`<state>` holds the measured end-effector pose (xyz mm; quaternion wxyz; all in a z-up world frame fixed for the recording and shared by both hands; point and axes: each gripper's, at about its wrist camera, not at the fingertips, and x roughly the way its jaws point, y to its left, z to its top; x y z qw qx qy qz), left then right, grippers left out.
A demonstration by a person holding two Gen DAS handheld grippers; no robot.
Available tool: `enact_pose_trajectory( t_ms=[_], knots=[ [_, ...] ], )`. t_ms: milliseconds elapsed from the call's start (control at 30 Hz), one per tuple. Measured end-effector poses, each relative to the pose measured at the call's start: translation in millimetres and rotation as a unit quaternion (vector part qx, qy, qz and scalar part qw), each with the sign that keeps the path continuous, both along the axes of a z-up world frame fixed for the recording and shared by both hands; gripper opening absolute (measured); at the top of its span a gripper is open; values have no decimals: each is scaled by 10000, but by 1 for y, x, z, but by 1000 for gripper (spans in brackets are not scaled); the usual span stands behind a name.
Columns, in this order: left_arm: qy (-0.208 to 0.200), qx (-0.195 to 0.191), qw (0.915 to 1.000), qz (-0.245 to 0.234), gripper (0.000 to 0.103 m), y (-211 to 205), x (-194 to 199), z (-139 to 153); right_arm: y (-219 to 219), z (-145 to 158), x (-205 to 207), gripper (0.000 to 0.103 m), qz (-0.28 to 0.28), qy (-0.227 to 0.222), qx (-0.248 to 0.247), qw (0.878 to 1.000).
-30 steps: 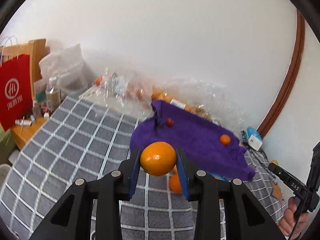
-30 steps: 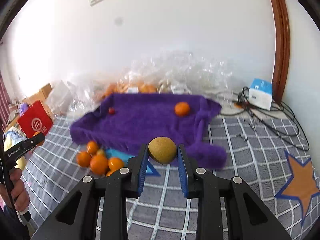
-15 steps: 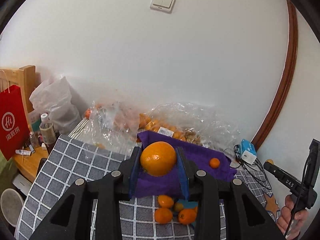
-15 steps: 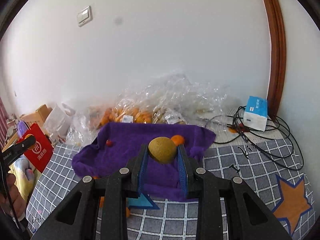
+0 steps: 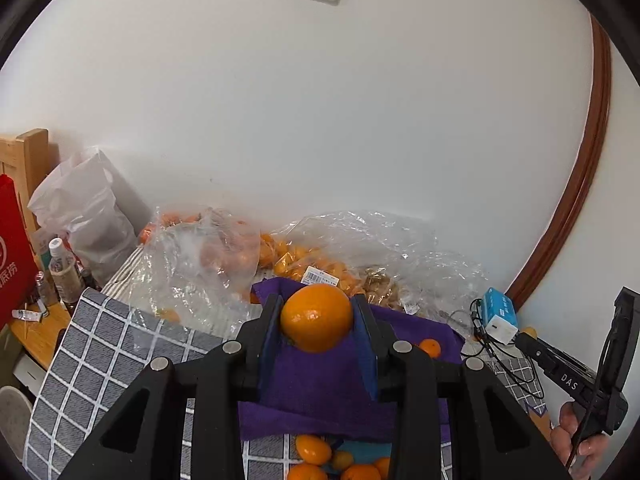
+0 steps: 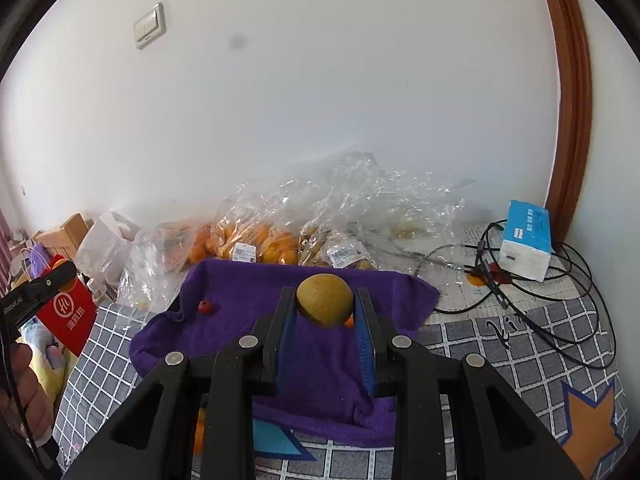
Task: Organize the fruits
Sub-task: 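Carry the orange and yellow fruit over the purple towel with both tools, then open both tools to release the orange and yellow fruit onto the towel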
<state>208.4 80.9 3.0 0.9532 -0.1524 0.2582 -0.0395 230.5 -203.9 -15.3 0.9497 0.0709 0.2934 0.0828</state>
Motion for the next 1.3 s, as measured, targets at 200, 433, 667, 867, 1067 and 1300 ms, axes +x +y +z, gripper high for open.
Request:
enact_pose_trajectory(
  t_ms=[200, 433, 667, 867, 1067, 1300],
  knots=[
    [221, -10, 9998, 2, 33, -4, 31, -14, 2, -19, 32, 29, 50, 218, -66, 9997],
    [448, 173, 9988, -13, 33, -11, 61, -38, 4, -54, 66, 29, 99, 607, -269, 9977],
    [1113, 149, 9937, -73, 33, -22, 91, -86, -3, -97, 91, 29, 159, 1170, -28, 9930],
    [1577, 272, 9870, -140, 33, -32, 106, -118, 5, -119, 99, 29, 237, 1428, -201, 9893],
    [1877, 361, 9814, -187, 33, -35, 112, -135, 13, -134, 106, 29, 284, 1628, -415, 9854],
    [1999, 394, 9786, -289, 33, -38, 115, -139, 17, -129, 104, 43, 346, 1544, -470, 9863]
  ],
)
